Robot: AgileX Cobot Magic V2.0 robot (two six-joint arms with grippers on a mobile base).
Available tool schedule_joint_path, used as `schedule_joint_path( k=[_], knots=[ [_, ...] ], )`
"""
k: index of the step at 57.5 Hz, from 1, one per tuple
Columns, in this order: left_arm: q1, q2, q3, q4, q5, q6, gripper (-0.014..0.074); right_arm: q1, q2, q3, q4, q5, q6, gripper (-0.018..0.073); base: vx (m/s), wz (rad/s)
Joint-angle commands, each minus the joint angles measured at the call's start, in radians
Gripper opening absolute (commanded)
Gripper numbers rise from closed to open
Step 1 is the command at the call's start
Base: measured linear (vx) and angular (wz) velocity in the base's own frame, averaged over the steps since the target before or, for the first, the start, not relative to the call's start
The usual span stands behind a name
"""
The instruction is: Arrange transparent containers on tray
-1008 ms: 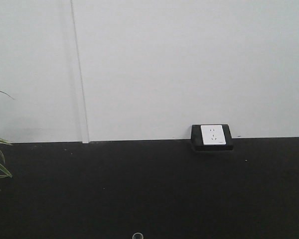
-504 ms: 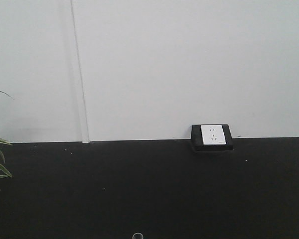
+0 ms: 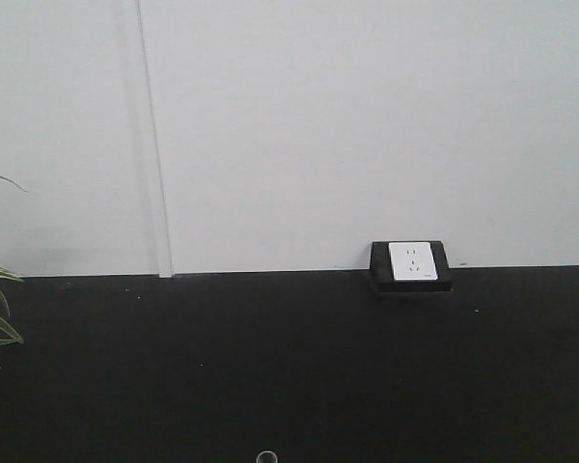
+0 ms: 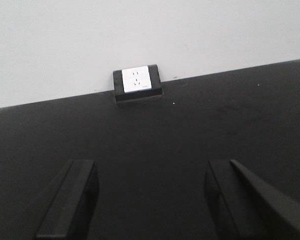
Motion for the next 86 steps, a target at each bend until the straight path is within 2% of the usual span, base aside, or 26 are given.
schedule_joint_path(
  k=[1, 20, 39, 45, 56, 62, 68, 76, 86],
  knots=[
    [-0.012, 0.033, -0.029, 0.0, -0.145, -0.004, 0.0408, -0.002, 0.011, -0.033, -0.006, -0.067, -0.006, 0.0521, 0.0, 0.0],
    [-0.012, 0.176, -0.029, -0.002, -0.39, -0.001, 0.0408, -0.002, 0.011, -0.033, -0.006, -0.068, -0.007, 0.0521, 0.0, 0.0],
    [-0.011, 0.308, -0.029, -0.003, -0.576, -0.001, 0.0408, -0.002, 0.011, -0.033, -0.006, -0.068, -0.007, 0.0521, 0.0, 0.0],
    [-0.011, 0.347, -0.029, -0.011, -0.606, -0.001, 0.0408, -0.002, 0.011, -0.033, -0.006, -0.068, -0.007, 0.0521, 0.0, 0.0],
    [-0.011, 0.413, -0.029, -0.1, -0.695, -0.001, 0.0408, -0.002, 0.011, -0.033, -0.006, -0.068, -0.007, 0.0521, 0.0, 0.0],
    [-0.011, 0.446, -0.029, -0.099, -0.737, -0.001, 0.0408, -0.002, 0.011, -0.033, -0.006, -0.068, -0.007, 0.0521, 0.0, 0.0],
    [-0.011, 0.49, -0.029, -0.045, -0.739, -0.004, 0.0433, -0.002, 0.011, -0.033, -0.008, -0.068, -0.007, 0.0521, 0.0, 0.0],
    [-0.011, 0.507, -0.029, -0.029, -0.752, -0.004, 0.0469, -0.002, 0.011, -0.033, -0.009, -0.068, -0.01, 0.0521, 0.0, 0.0],
    [-0.011, 0.511, -0.029, -0.029, -0.768, -0.004, 0.047, -0.002, 0.011, -0.033, -0.009, -0.067, -0.01, 0.0521, 0.0, 0.0]
  ],
)
